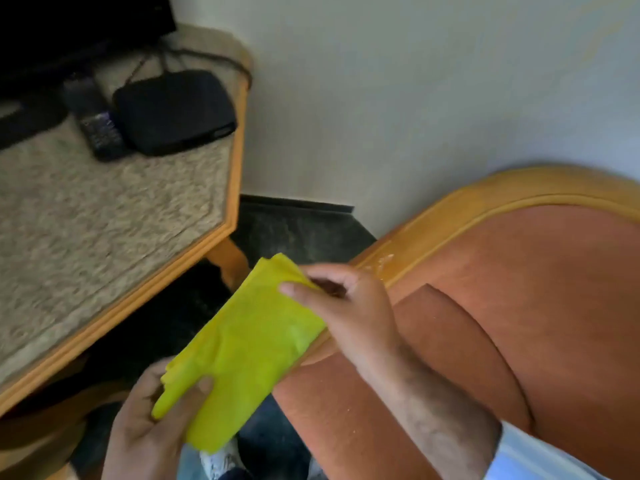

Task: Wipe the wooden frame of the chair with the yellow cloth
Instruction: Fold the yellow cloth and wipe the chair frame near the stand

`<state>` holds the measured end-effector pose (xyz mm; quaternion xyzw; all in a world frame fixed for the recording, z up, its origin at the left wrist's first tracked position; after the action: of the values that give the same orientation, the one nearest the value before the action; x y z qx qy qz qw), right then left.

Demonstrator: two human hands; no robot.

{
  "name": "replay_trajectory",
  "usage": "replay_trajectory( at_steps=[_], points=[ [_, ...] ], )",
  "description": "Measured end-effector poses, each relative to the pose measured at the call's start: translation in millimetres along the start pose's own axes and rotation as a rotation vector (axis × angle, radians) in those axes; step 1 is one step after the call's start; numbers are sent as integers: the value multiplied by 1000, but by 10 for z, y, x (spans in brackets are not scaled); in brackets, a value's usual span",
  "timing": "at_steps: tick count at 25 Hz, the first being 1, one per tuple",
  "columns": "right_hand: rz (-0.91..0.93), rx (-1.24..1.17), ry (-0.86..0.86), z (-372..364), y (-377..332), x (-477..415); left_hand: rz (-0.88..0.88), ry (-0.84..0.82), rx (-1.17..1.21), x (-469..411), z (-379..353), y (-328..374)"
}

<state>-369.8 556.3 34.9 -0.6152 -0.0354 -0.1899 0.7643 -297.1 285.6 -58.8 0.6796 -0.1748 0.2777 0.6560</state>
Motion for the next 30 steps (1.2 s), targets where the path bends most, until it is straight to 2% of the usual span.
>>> replay_trajectory(
  at_steps=[1, 2, 4, 7, 8, 11, 13, 15, 16, 18, 19, 21, 23, 26, 30],
  points=[
    [44, 14, 56, 310, -75, -85, -18, -127, -27, 1, -343, 261],
    [70, 23, 109, 615, -97, -159, -66, -168, -103, -49, -558, 461],
    [95, 96, 204, 1151, -60, -267, -130, -188, -207, -177, -1057, 581],
    [194, 395, 345, 1607, -56, -324, -195, -229, -414, -260, -1594, 643],
    [219, 463, 377, 1716, -26, -343, -235, -191, -490, -279, -1747, 644],
    [220, 553, 322, 1762, 182, -485, -265, -138, -732, -383, -1954, 527],
    [281, 642, 257, 1674, 287, -548, -311, -126, -985, -448, -2028, 409],
    [437, 791, 295, 1644, 253, -539, -584, -102, -1105, -390, -2114, 513],
    [498, 875, 344, 1678, 221, -534, -801, -158, -1129, -296, -2230, 568],
    [550, 1061, 401, 1796, 182, -615, -1207, -377, -1212, -44, -2568, 571],
    [546, 1151, 385, 1867, 201, -712, -1341, -475, -1287, 30, -2752, 508],
    [526, 1311, 287, 1949, 286, -945, -1477, -563, -1450, -9, -3102, 361],
    [561, 1428, 226, 1974, 349, -1104, -1545, -546, -1511, -84, -3434, 350],
    [661, 1459, 273, 1977, 344, -1166, -1539, -501, -1482, -188, -3641, 398],
    [705, 1454, 312, 1969, 320, -1141, -1464, -512, -1619, -160, -3114, 141]
  ],
)
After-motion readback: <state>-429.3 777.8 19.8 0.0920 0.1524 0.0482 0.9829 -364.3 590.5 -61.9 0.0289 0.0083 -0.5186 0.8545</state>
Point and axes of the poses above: each hand's wrist, its own x-axis away from the middle knuckle, its own z-axis out of the back of the hand, y = z × x, the point moved 10 cm from there along -x, towards the middle knuckle, and after that the axes turned 1 degree about -z, right-handed, at the moved point
